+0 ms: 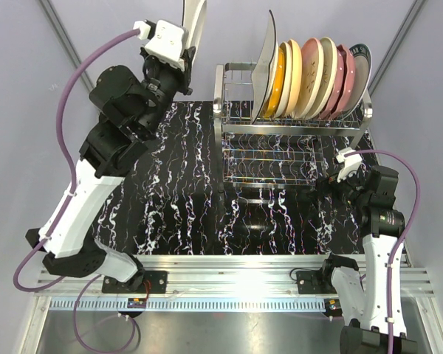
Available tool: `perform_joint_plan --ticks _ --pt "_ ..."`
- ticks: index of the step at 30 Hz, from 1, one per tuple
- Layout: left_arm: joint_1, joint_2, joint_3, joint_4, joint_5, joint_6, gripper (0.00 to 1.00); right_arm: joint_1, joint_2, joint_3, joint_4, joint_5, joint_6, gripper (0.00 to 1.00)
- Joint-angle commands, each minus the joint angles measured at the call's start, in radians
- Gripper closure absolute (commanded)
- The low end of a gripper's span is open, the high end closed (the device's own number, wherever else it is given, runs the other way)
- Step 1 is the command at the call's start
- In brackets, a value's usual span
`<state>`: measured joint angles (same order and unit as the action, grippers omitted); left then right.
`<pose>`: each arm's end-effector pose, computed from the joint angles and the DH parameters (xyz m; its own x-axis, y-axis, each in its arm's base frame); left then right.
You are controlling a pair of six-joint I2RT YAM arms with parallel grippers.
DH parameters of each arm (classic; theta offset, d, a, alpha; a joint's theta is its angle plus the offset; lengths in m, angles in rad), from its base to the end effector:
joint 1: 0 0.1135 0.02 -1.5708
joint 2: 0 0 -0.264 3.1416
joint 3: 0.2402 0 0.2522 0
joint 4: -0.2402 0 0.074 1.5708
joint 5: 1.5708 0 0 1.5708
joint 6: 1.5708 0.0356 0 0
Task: Unload the plates from the dish rack
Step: Grab a plate with the left arm
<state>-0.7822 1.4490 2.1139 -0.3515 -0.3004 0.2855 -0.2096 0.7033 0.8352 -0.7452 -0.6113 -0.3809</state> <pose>0.1822 -0.1662 0.6072 0.3432 0.0382 -0.9385 0.3928 0.9017 0.1804 0.1392 -0.0087 0.3166 -0.4153 -0.2229 -0.8820 -0.4773 0.8788 0.0027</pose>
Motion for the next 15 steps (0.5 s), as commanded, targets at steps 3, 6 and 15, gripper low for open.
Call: perform_joint_plan --ticks 3,6,15 --pt "0.000 -0.099 -0.075 0.333 -0.123 0.194 1.00 -0.005 0.001 0.001 0.035 0.002 0.002 0.00" --pt "0.014 -0.122 -0.146 0.348 -0.169 0.253 1.00 -0.007 -0.001 0.001 0.033 0.002 0.002 0.00" --pt "0.182 -0.185 -0.439 0.479 -0.259 0.221 1.00 -0.010 -0.008 -0.001 0.032 -0.004 0.002 0.00"
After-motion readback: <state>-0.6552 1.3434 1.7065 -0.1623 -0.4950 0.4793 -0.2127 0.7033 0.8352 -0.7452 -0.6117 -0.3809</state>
